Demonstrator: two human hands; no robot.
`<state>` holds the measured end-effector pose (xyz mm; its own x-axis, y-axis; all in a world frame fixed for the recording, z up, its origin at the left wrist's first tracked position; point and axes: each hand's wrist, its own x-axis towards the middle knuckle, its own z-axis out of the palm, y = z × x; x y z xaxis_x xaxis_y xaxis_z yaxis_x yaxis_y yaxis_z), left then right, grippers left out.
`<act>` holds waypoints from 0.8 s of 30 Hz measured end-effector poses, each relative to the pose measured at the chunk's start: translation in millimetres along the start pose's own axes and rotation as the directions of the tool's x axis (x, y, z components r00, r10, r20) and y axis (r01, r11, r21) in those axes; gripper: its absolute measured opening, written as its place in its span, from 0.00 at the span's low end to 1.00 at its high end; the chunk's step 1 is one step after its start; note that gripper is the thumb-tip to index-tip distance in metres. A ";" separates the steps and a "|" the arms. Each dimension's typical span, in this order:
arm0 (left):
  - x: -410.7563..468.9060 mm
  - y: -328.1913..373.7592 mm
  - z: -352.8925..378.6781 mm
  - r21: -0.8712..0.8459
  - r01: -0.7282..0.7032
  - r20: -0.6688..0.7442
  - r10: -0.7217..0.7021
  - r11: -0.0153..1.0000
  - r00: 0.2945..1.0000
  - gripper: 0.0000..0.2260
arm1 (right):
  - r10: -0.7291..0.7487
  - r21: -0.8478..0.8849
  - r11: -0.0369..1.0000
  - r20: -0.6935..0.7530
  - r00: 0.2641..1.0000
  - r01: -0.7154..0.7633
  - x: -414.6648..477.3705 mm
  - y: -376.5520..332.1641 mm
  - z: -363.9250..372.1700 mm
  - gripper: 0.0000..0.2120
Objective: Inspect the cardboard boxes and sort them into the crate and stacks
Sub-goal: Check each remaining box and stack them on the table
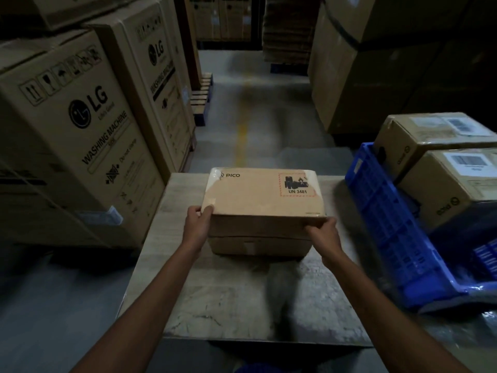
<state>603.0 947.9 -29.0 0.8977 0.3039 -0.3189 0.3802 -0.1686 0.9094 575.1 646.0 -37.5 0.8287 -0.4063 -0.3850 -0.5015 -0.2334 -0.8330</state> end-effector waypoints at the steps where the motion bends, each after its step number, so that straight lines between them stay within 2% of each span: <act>1: -1.7 0.4 -2.0 0.035 -0.016 -0.001 0.016 0.999 1.000 0.19 | -0.008 -0.011 1.000 -0.005 1.000 0.008 -3.8 -0.6 -1.0 0.23; 2: -3.3 3.4 -4.1 0.090 -0.056 -0.011 0.058 0.994 0.998 0.19 | -0.050 -0.060 0.997 -0.031 0.998 0.048 -7.2 -2.2 -1.7 0.23; 4: -3.9 14.2 -10.1 0.329 -0.212 -0.041 0.239 0.920 0.970 0.23 | -0.200 -0.295 0.942 -0.116 0.973 0.159 -17.8 -12.4 -2.6 0.26; 6: -3.6 28.6 -15.3 0.563 -0.416 0.021 0.490 0.714 0.871 0.26 | -0.406 -0.520 0.810 -0.160 0.900 0.272 -32.2 -28.8 -1.6 0.29; 7: -2.0 37.1 -16.7 0.619 -0.502 0.084 0.584 0.604 0.807 0.25 | -0.498 -0.584 0.742 -0.152 0.854 0.329 -39.1 -38.9 -0.1 0.30; 9: 3.4 54.6 -15.9 0.665 -0.610 0.213 0.673 0.431 0.708 0.24 | -0.606 -0.640 0.633 -0.058 0.794 0.436 -47.2 -58.6 6.7 0.29; 10: 6.5 62.9 -13.6 0.678 -0.636 0.274 0.676 0.368 0.684 0.24 | -0.616 -0.645 0.592 0.025 0.788 0.483 -50.0 -70.2 12.2 0.28; 12: 10.5 76.5 -6.2 0.702 -0.666 0.419 0.609 0.253 0.673 0.26 | -0.599 -0.632 0.517 0.214 0.771 0.577 -52.9 -93.1 26.0 0.28; 15: 17.1 87.0 5.1 0.714 -0.687 0.593 0.404 0.135 0.696 0.31 | -0.571 -0.625 0.357 0.441 0.692 0.694 -50.8 -125.6 48.2 0.28; 17: 23.8 93.4 8.5 0.734 -0.664 0.628 0.233 0.140 0.743 0.34 | -0.491 -0.665 0.250 0.540 0.684 0.704 -43.5 -143.4 61.3 0.31; 20: 34.3 103.9 9.4 0.749 -0.632 0.638 0.040 0.199 0.769 0.35 | -0.274 -0.733 0.174 0.605 0.747 0.658 -29.5 -159.0 75.9 0.36; 22: 40.9 105.7 11.0 0.752 -0.618 0.636 -0.009 0.231 0.771 0.33 | -0.192 -0.747 0.184 0.610 0.768 0.639 -21.5 -161.1 82.0 0.28; 24: 44.9 106.0 14.8 0.762 -0.597 0.618 -0.005 0.252 0.786 0.33 | -0.183 -0.744 0.168 0.621 0.762 0.647 -16.9 -159.9 84.1 0.23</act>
<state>686.9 929.7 49.1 0.8414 -0.3394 -0.4205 -0.2702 -0.9381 0.2166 662.2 764.5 68.9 0.8776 0.2816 -0.3881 0.2665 -0.9593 -0.0933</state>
